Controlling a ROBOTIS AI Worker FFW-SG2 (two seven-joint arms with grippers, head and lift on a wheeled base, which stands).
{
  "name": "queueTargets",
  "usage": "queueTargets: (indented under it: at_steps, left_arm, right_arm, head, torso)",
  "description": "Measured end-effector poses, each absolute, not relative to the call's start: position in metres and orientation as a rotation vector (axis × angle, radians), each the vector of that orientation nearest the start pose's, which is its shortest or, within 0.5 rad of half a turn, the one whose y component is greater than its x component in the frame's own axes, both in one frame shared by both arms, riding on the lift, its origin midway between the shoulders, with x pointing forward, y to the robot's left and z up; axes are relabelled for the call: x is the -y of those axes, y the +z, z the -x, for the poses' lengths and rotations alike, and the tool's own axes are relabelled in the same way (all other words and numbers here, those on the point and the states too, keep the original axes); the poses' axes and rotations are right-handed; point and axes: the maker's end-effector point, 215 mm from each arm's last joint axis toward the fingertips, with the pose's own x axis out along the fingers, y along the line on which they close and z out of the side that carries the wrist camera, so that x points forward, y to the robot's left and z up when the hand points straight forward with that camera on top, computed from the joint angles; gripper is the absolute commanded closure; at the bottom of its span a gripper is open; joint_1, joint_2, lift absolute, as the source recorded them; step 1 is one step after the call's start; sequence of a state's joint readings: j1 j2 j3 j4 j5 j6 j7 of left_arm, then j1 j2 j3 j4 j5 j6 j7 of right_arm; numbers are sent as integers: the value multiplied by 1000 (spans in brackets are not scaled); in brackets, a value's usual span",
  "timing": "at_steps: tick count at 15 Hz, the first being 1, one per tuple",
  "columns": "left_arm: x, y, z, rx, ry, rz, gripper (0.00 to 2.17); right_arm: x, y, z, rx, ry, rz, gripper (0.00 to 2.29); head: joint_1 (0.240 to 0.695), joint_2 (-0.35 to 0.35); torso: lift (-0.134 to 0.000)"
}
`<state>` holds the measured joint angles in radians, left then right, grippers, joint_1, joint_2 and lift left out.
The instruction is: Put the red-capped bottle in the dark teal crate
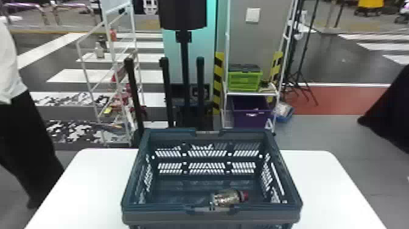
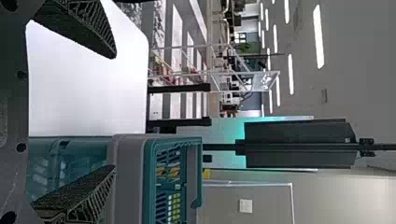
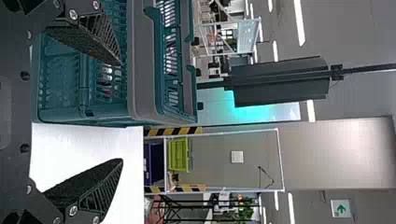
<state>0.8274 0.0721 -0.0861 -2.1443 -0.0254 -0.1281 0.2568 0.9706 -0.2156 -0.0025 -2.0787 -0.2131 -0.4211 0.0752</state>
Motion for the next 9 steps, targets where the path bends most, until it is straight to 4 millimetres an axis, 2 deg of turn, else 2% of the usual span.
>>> queueTargets:
  at_steps: [3, 9]
  left_arm:
    - [-211, -387, -328, -149, 124, -35, 33]
    - [-204, -381, -319, -97, 120, -17, 33]
  right_arm:
    - [229, -360, -288, -38, 169, -67, 154]
    - [229, -362, -287, -41, 177, -63, 154]
  head:
    - [499, 0]
    - [499, 0]
  torso:
    - [0]
    - [0]
